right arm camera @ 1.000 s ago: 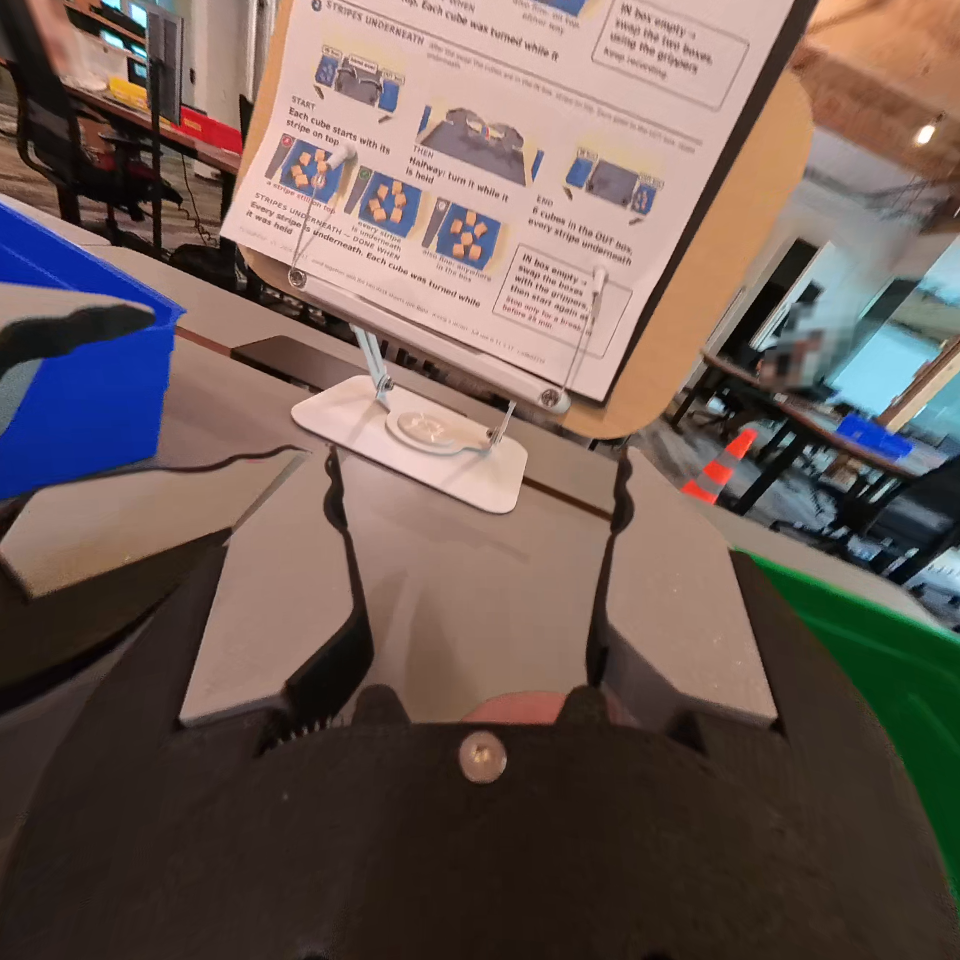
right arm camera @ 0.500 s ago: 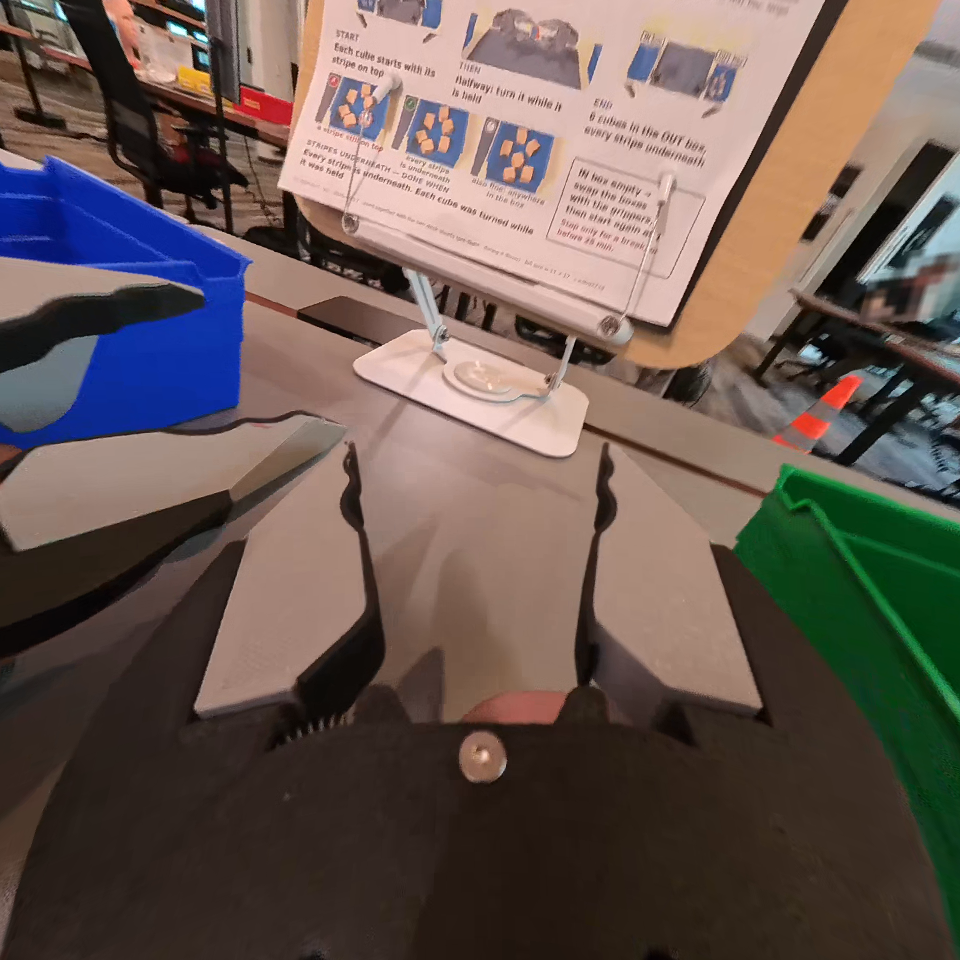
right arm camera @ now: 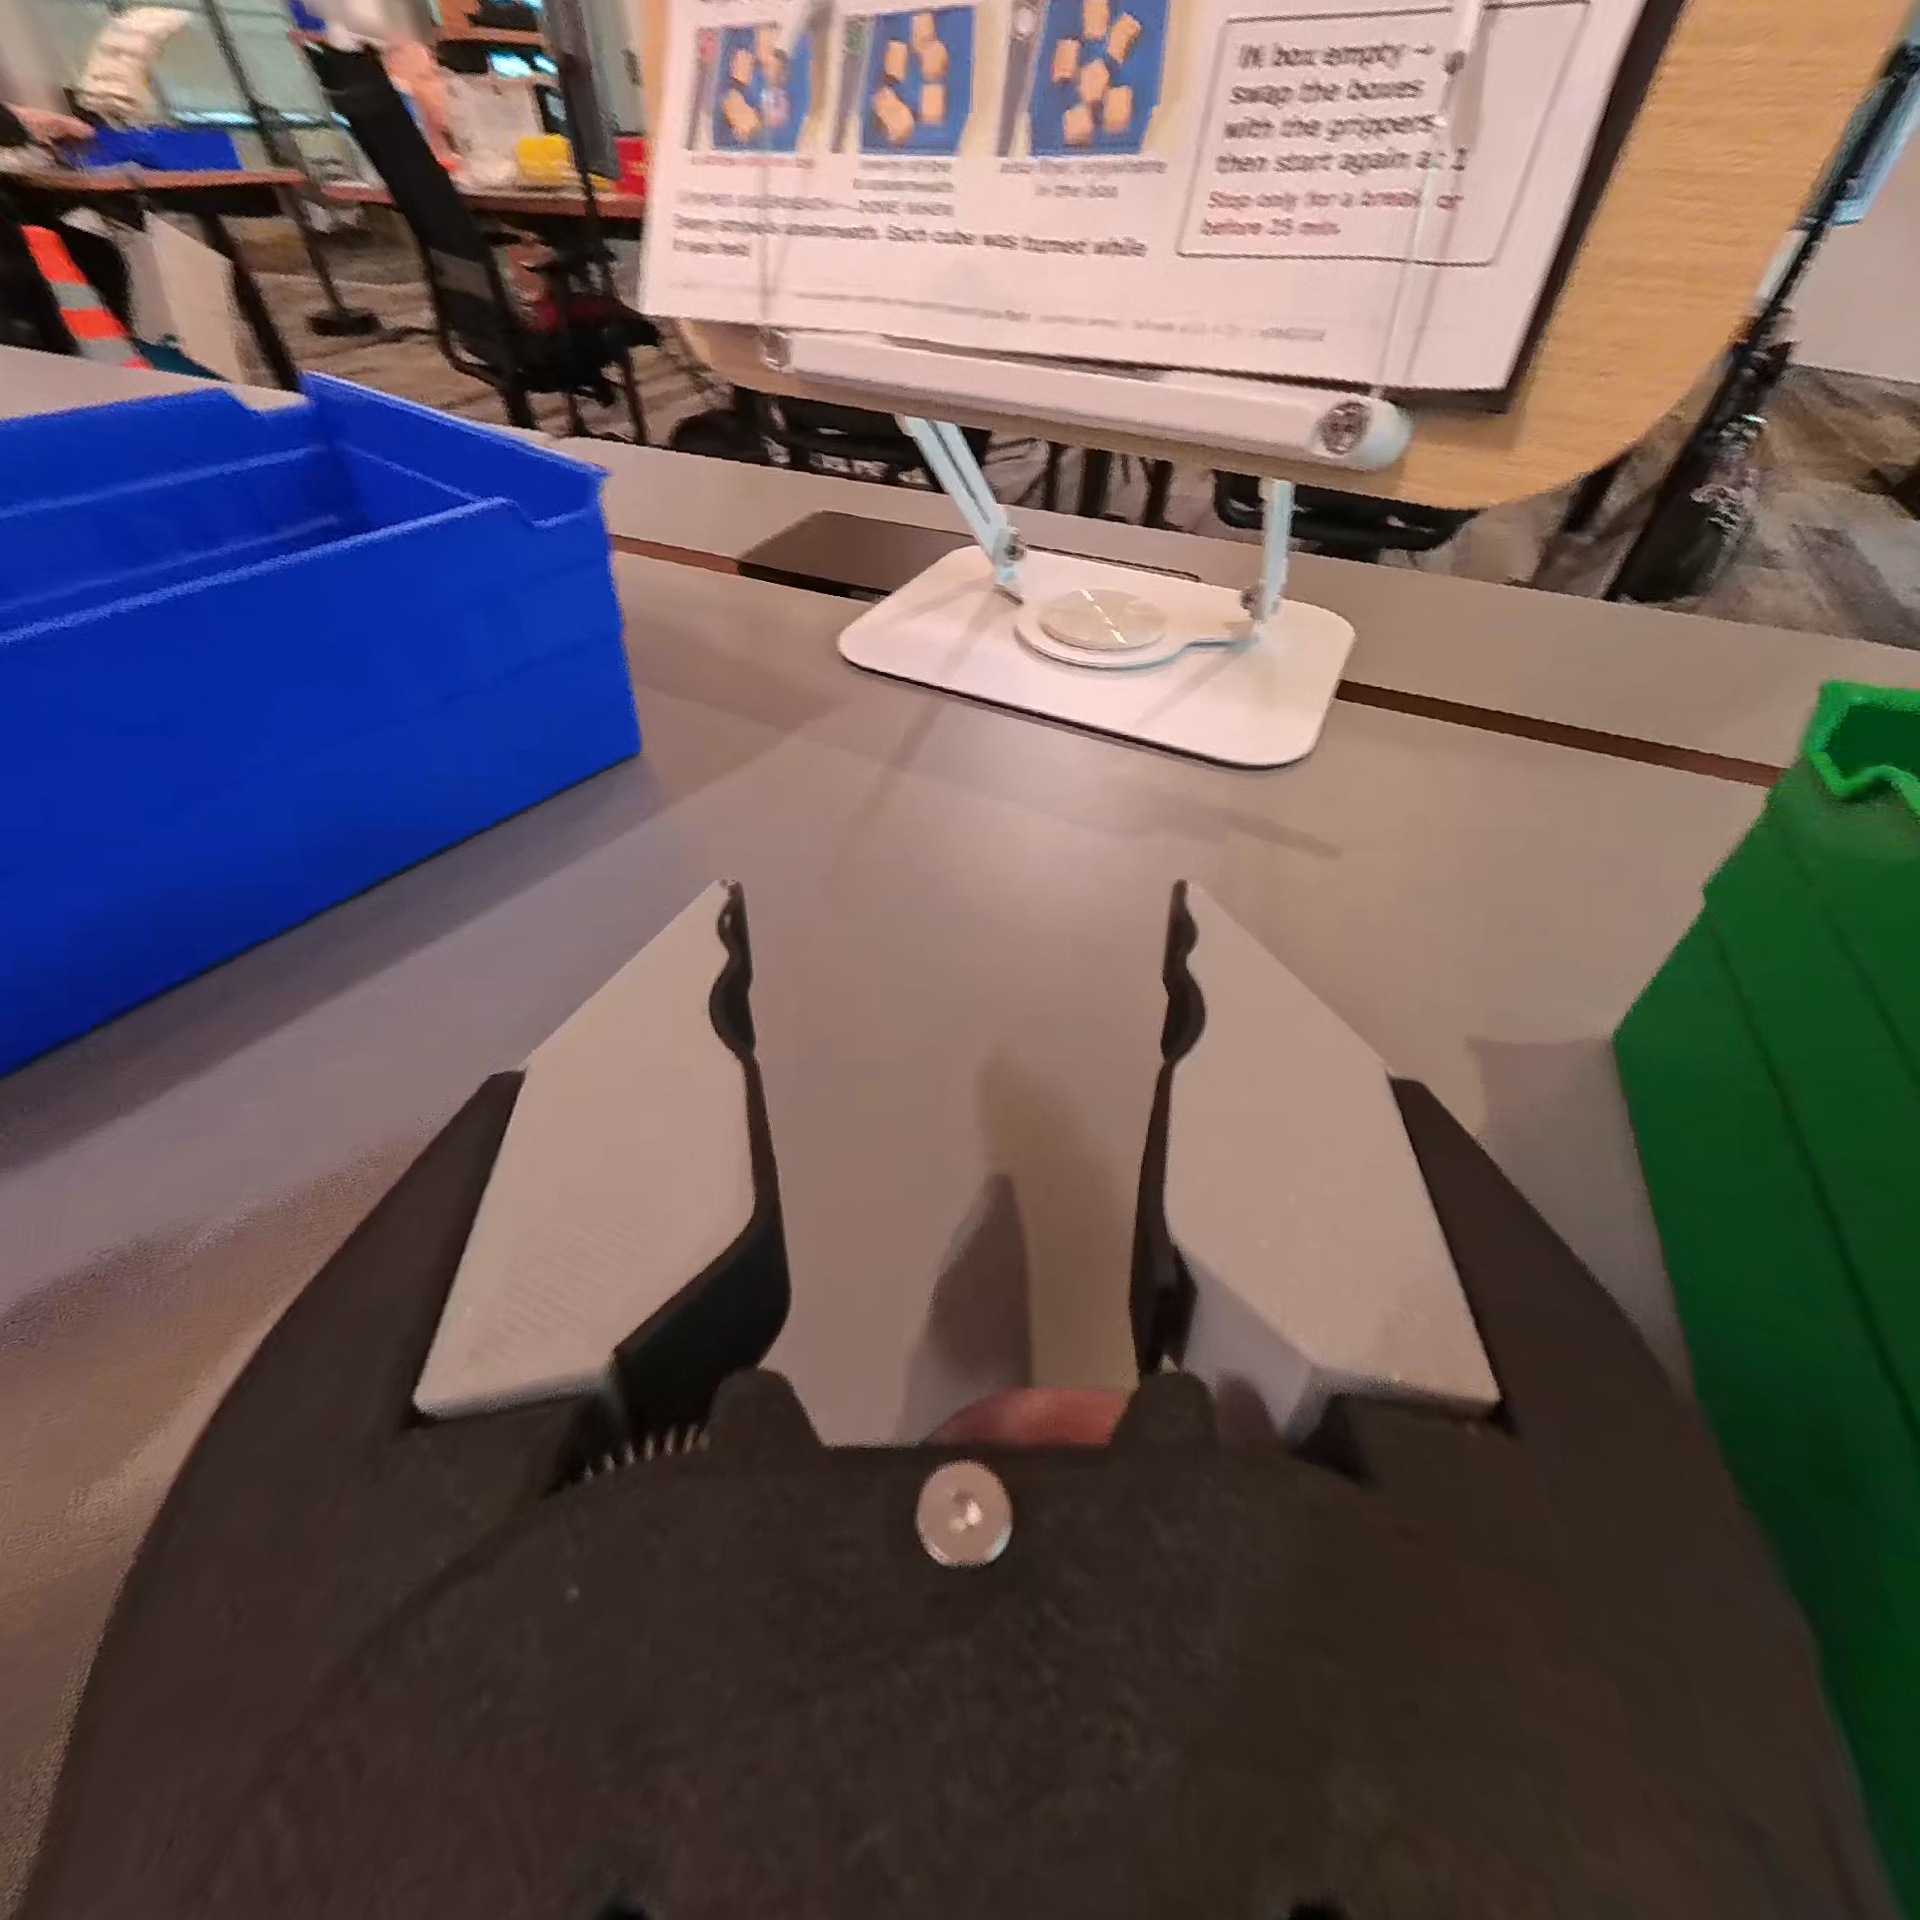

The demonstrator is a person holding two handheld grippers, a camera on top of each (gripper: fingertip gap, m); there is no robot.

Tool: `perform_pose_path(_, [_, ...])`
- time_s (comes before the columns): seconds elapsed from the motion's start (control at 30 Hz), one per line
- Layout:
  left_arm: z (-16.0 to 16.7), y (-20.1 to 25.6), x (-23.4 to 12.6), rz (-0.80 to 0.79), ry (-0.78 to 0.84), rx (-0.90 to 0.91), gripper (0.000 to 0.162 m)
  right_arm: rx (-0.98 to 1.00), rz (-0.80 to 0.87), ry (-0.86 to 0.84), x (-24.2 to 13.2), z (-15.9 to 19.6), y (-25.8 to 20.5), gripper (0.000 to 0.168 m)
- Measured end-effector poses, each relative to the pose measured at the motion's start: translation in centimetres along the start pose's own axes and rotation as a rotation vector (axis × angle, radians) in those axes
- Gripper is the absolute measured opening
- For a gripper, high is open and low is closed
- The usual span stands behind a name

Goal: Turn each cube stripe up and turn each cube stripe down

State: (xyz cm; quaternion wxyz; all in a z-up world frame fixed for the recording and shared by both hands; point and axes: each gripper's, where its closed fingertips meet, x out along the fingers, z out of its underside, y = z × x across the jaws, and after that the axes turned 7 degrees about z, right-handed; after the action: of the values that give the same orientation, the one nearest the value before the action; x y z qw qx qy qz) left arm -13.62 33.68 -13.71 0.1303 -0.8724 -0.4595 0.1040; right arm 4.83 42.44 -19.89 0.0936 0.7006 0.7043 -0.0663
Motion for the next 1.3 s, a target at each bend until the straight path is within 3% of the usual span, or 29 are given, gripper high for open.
perform_pose_path(0.13, [1.3,-6.0,-2.8,-0.076,-0.121,-0.027,0.06,-0.025,-0.003,-0.034,0.5,0.5,-0.4,0.076])
perform_pose_path(0.27, [6.7,-6.8,-1.9,-0.031,-0.362,-0.004,0.085,-0.063,-0.038,-0.035,0.4,0.7,-1.9,0.076])
perform_pose_path(0.33, [8.0,-7.1,-1.0,-0.051,-0.395,-0.002,0.077,-0.089,-0.039,-0.025,0.3,0.6,-2.2,0.076])
perform_pose_path(0.4, [8.7,-7.9,0.1,-0.069,-0.407,0.053,0.044,-0.099,-0.043,-0.017,0.1,0.4,-2.3,0.075])
perform_pose_path(0.47, [9.4,-7.0,1.1,0.024,-0.415,0.007,0.006,-0.088,-0.047,-0.012,-0.1,0.3,-2.2,0.074])
perform_pose_path(0.63, [10.0,-8.7,1.0,-0.029,-0.361,-0.133,0.003,-0.044,-0.055,-0.013,-0.3,0.1,-1.8,0.073])
perform_pose_path(0.8, [10.1,-9.2,1.2,-0.147,-0.363,-0.107,0.003,-0.055,-0.066,-0.012,-0.3,0.0,-2.2,0.073])
perform_pose_path(1.2, [10.0,-9.2,0.8,-0.088,-0.324,-0.107,0.003,-0.084,0.008,-0.044,0.0,0.5,-0.4,0.072])
perform_pose_path(1.3, [9.3,-8.5,0.0,-0.061,-0.299,-0.081,0.023,-0.095,0.08,-0.043,0.0,0.4,1.8,0.072])
